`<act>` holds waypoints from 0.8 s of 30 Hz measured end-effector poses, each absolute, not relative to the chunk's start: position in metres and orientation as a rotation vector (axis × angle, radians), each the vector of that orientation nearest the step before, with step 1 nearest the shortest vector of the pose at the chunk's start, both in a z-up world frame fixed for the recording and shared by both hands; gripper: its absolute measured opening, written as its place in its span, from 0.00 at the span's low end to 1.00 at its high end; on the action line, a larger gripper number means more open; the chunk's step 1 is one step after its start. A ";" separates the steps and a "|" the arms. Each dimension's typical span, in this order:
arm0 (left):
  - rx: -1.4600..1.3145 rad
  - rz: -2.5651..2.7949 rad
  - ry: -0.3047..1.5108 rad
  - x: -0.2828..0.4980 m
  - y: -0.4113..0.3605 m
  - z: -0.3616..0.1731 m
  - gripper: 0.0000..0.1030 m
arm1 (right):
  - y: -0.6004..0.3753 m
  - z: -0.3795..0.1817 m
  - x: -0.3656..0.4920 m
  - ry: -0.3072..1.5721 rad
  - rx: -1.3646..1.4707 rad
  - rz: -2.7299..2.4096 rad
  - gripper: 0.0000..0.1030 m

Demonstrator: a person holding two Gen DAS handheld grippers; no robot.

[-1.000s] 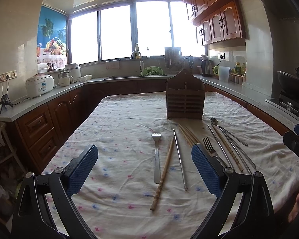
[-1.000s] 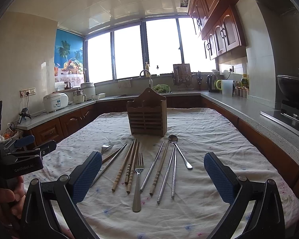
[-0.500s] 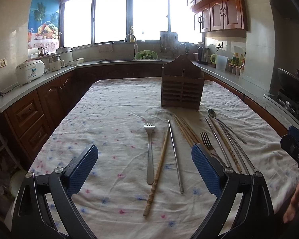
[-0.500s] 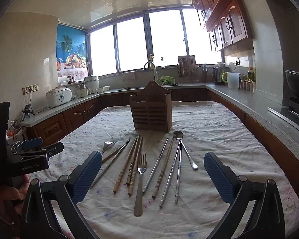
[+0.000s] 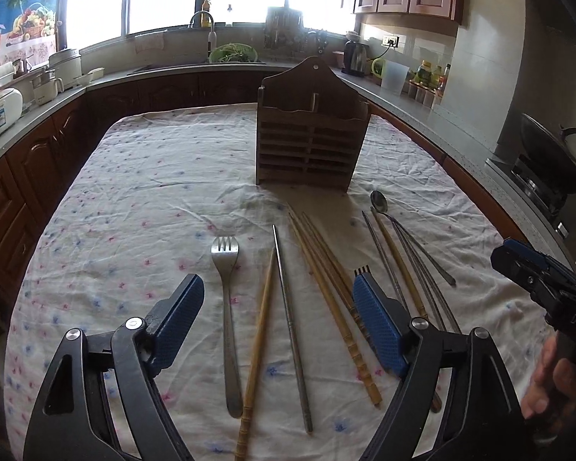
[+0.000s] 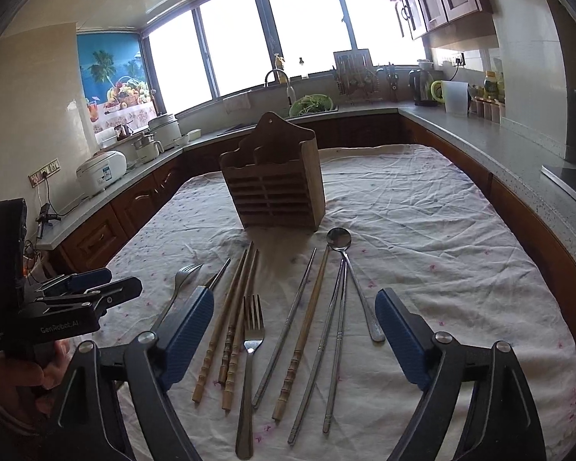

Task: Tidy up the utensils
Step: 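Grasp a thin steel chopstick with the left tool while the right tool grasps a wooden chopstick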

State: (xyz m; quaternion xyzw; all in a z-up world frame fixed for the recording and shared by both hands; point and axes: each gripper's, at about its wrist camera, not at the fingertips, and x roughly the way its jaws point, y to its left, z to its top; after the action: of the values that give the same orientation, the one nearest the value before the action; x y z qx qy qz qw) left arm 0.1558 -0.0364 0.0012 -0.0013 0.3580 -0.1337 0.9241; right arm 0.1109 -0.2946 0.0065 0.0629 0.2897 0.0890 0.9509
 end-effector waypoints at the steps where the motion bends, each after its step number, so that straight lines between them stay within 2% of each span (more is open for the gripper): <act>1: 0.000 -0.277 0.745 0.162 -0.038 0.001 0.75 | -0.298 0.004 0.120 0.610 0.150 0.184 0.72; 3: -0.001 -0.283 0.769 0.176 -0.040 -0.001 0.73 | -0.303 -0.001 0.137 0.658 0.180 0.188 0.56; 6: -0.004 -0.301 0.813 0.197 -0.046 -0.007 0.65 | -0.310 -0.009 0.163 0.718 0.239 0.192 0.43; 9: 0.014 -0.303 0.847 0.217 -0.052 -0.013 0.61 | -0.312 -0.015 0.184 0.754 0.268 0.196 0.35; 14: 0.045 -0.303 0.930 0.254 -0.062 -0.031 0.48 | -0.307 -0.028 0.221 0.837 0.274 0.208 0.25; 19: 0.085 -0.314 1.000 0.280 -0.071 -0.046 0.36 | -0.304 -0.047 0.253 0.915 0.250 0.203 0.19; 24: 0.105 -0.322 1.040 0.293 -0.076 -0.057 0.34 | -0.303 -0.065 0.274 0.978 0.226 0.187 0.14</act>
State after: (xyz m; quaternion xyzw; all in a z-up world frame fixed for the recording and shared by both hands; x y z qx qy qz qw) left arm 0.2926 -0.0759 -0.0566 0.0497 0.4943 -0.1532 0.8542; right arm 0.2736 -0.3034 -0.0653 0.1082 0.4679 0.0896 0.8725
